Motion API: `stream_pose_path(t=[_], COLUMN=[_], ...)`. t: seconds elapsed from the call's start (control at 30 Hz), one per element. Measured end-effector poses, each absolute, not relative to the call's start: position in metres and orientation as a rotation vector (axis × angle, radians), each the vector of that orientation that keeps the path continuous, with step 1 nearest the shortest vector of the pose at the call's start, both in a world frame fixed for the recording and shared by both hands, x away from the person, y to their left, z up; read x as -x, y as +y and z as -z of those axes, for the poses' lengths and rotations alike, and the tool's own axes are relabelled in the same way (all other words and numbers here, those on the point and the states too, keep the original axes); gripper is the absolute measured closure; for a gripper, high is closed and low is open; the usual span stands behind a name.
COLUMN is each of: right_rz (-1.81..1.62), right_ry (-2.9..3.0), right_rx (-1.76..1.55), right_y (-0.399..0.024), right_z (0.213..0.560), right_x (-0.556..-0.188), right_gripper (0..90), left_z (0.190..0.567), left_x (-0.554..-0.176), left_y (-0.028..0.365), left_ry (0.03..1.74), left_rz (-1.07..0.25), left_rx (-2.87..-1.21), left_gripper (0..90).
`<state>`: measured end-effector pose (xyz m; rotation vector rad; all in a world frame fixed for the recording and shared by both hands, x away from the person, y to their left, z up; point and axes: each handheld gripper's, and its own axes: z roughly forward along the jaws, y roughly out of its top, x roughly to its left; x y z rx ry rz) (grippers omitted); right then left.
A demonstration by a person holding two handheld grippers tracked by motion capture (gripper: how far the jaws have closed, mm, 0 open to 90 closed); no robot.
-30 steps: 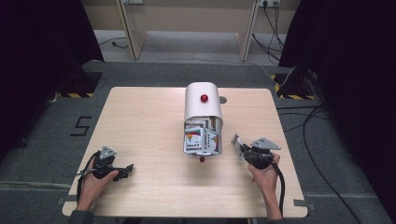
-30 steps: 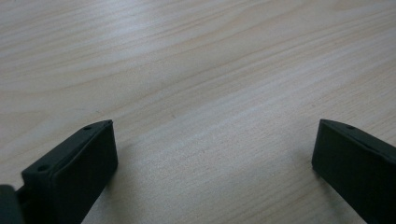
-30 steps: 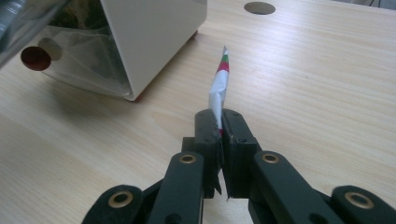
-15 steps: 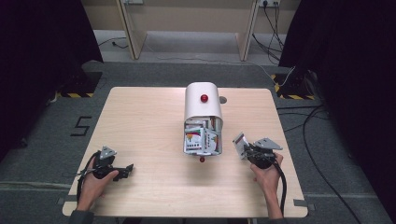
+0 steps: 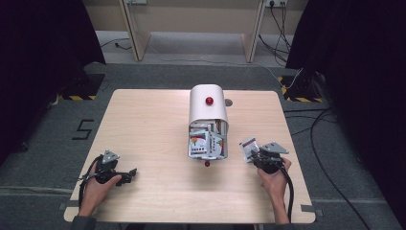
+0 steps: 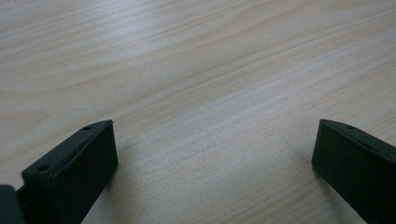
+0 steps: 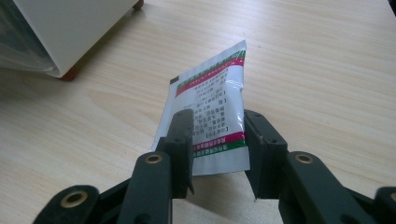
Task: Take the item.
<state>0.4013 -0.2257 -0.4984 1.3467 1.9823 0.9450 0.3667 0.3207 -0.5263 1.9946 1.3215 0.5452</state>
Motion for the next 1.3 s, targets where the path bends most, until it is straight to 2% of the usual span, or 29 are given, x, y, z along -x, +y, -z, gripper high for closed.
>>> stream_pose_path(t=[0.7,1.3], right_rz=[-1.005,-1.059], right_ry=[1.966,2.006], right_rx=[-1.364,-1.332], right_y=[-0.225,-0.221], right_z=[0.49,0.481], right_x=[-0.399,-0.387], right_gripper=[43.6,36.0], left_z=[0.526,0.526], left_x=[-0.367,-0.367], left_y=[0.321,0.321], left_ry=[1.321,1.321], left_rz=[-0.545,-0.545], left_rx=[-1.995,-1.995], left_gripper=[0.0,0.0])
